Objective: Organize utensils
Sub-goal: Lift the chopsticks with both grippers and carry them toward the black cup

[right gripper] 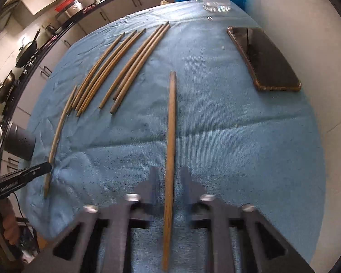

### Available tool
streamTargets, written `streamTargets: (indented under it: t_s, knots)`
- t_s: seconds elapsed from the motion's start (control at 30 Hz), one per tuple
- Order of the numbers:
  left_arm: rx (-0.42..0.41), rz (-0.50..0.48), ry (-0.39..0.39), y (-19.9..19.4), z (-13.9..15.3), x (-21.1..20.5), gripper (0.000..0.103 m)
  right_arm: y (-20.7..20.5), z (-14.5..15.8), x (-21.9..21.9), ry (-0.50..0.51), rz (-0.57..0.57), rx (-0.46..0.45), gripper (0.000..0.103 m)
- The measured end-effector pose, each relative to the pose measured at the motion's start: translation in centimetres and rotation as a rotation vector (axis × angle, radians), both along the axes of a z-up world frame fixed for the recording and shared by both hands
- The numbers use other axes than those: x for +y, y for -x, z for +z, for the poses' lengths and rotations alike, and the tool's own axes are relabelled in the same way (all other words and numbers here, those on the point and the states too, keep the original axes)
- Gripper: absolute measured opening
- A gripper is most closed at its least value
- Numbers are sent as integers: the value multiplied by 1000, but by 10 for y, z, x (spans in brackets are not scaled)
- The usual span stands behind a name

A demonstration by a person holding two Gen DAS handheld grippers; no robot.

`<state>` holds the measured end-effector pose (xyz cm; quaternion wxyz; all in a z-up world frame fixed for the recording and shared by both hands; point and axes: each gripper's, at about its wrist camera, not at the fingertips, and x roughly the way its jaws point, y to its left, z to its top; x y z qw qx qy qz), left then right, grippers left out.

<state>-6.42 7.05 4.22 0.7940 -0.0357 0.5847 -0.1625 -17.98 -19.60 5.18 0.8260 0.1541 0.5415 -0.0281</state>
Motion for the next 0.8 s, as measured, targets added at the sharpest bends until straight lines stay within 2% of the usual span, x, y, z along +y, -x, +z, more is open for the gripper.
streamTargets:
  t_s: [0.03,0.07,0.1,0.2,0.27,0.43,0.5,0.63,0.8]
  knots:
    - [-18,4,-8,-3,0,-3,22,-5,3,-1,28,-11,-14,51]
    - [-41,25,-19,-10,4,-3,28,-13,4,0,40,-12,-19,51]
    - [-53,41,-21,-16,7,-4,28,-20,4,-2,46,-10,-18,51]
    - [-76,49,-30,-37,7,-10,28,-43,-3,-3,69,-11,17,51]
    - [-70,68,-57,-56,1,-17,28,-54,-8,-1,64,-7,47,44]
    - [-20,59,-95,-88,-16,-29,28,-75,-7,13,135,44,98,32]
    - [-30,53,-115,-96,-17,-34,23,-82,-8,18,170,72,130,25]
    - [-6,59,-101,-94,-17,-16,15,-94,-9,18,182,85,171,19]
    - [-3,56,-107,-98,-16,-19,15,-108,-11,14,163,68,203,19]
